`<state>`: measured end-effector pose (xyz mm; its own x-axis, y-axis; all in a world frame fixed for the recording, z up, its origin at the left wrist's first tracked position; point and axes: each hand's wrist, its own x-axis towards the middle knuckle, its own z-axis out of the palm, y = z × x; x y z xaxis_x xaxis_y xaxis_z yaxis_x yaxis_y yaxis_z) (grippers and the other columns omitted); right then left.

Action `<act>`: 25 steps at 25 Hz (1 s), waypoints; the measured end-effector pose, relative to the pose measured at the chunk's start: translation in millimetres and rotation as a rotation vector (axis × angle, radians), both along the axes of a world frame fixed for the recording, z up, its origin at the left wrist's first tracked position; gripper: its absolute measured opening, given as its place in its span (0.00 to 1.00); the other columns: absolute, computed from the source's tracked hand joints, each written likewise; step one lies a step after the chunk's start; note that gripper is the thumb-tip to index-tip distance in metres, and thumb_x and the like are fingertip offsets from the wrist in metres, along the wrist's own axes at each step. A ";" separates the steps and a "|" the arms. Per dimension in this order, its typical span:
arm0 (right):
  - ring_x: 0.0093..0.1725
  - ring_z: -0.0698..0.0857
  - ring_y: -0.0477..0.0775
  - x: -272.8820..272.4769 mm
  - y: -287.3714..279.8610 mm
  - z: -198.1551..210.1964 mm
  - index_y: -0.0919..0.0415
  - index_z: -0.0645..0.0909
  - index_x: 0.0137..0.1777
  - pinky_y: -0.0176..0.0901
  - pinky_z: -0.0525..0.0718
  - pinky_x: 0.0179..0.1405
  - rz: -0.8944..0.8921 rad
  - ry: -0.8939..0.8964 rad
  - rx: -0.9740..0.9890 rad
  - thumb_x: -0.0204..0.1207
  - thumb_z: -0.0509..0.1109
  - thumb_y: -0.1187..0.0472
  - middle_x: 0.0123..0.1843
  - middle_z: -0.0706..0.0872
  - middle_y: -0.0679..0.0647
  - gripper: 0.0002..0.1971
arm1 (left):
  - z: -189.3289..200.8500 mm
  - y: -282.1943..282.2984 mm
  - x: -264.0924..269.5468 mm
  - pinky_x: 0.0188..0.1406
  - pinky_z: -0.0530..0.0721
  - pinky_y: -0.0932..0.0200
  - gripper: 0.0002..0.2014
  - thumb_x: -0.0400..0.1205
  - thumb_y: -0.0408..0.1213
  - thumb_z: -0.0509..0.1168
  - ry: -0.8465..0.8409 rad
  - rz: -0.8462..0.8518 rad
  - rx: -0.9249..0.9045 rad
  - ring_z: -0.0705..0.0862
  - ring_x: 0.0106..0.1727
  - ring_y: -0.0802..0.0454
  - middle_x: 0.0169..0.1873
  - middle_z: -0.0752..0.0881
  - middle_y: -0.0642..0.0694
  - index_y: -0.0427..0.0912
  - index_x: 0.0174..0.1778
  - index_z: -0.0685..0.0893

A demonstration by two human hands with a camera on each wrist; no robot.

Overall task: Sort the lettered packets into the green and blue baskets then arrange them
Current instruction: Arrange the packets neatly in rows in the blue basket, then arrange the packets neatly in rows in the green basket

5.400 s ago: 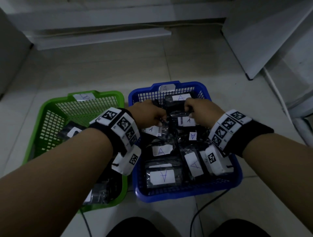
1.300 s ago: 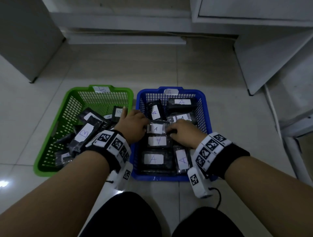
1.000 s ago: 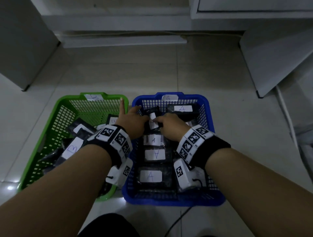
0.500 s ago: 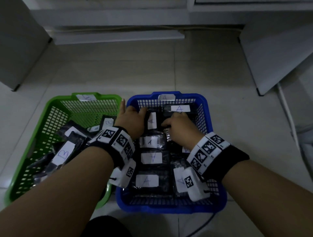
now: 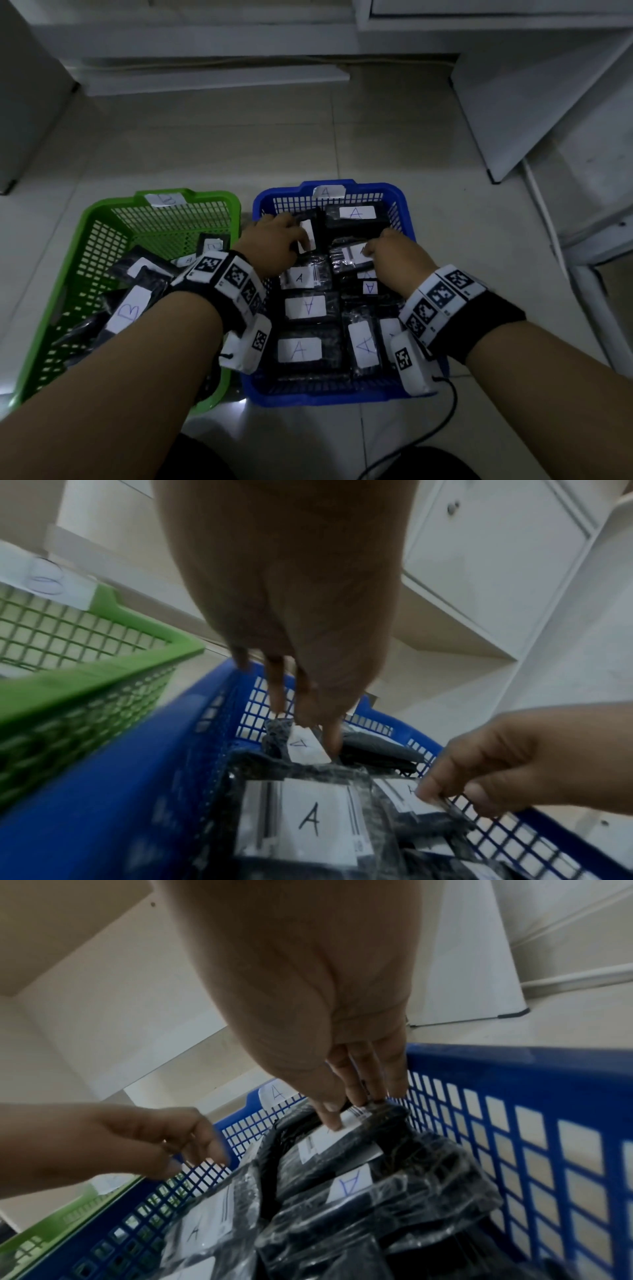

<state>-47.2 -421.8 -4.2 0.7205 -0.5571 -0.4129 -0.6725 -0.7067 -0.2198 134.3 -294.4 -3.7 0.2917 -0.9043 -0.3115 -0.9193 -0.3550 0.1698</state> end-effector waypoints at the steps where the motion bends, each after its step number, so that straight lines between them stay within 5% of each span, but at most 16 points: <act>1: 0.65 0.77 0.61 -0.5 2.2 0.3 0.63 0.80 0.67 0.46 0.76 0.64 -0.007 0.022 -0.014 0.77 0.60 0.74 0.68 0.74 0.63 0.20 | 0.6 5.1 0.3 0.78 0.59 0.38 0.18 0.81 0.38 0.59 0.065 -0.065 0.047 0.73 0.71 0.45 0.66 0.76 0.48 0.58 0.66 0.79; 4: 0.66 0.76 0.61 4.3 11.5 6.4 0.65 0.81 0.64 0.45 0.75 0.63 0.018 0.060 -0.093 0.78 0.59 0.74 0.67 0.76 0.64 0.17 | -0.6 18.2 0.2 0.79 0.40 0.30 0.22 0.82 0.36 0.57 0.117 -0.168 0.181 0.70 0.74 0.54 0.67 0.76 0.53 0.60 0.70 0.76; 9: 0.71 0.66 0.63 20.4 30.6 6.5 0.42 0.72 0.74 0.58 0.73 0.71 0.174 0.043 -0.020 0.76 0.62 0.67 0.73 0.66 0.57 0.28 | 0.2 34.4 8.0 0.75 0.64 0.43 0.18 0.79 0.36 0.63 0.014 -0.035 -0.151 0.66 0.72 0.37 0.70 0.72 0.44 0.53 0.64 0.83; 14: 0.73 0.67 0.65 12.6 22.9 4.4 0.42 0.71 0.75 0.55 0.73 0.72 0.090 0.145 -0.005 0.78 0.61 0.69 0.74 0.64 0.60 0.29 | 1.2 49.2 4.2 0.80 0.58 0.42 0.18 0.79 0.35 0.63 0.108 0.044 -0.092 0.52 0.81 0.36 0.80 0.57 0.42 0.49 0.65 0.82; 20: 0.74 0.69 0.61 21.3 48.9 6.9 0.51 0.71 0.76 0.49 0.73 0.72 0.073 -0.071 0.055 0.78 0.64 0.63 0.75 0.68 0.58 0.25 | 1.4 68.6 1.7 0.71 0.73 0.49 0.20 0.80 0.36 0.62 0.129 0.354 -0.233 0.73 0.68 0.37 0.67 0.69 0.35 0.40 0.70 0.76; 25: 0.78 0.64 0.62 31.3 74.9 5.9 0.60 0.64 0.80 0.50 0.69 0.74 0.202 0.134 0.061 0.80 0.63 0.61 0.80 0.64 0.60 0.27 | 5.2 82.5 -0.2 0.71 0.70 0.55 0.21 0.82 0.32 0.60 0.214 0.225 -0.226 0.75 0.69 0.41 0.71 0.72 0.38 0.36 0.72 0.74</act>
<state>-16.0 -346.9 1.7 0.7509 -0.3787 -0.5411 -0.5454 -0.8176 -0.1847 134.1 -211.9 1.5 0.4411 -0.8777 -0.1870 -0.7577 -0.4759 0.4465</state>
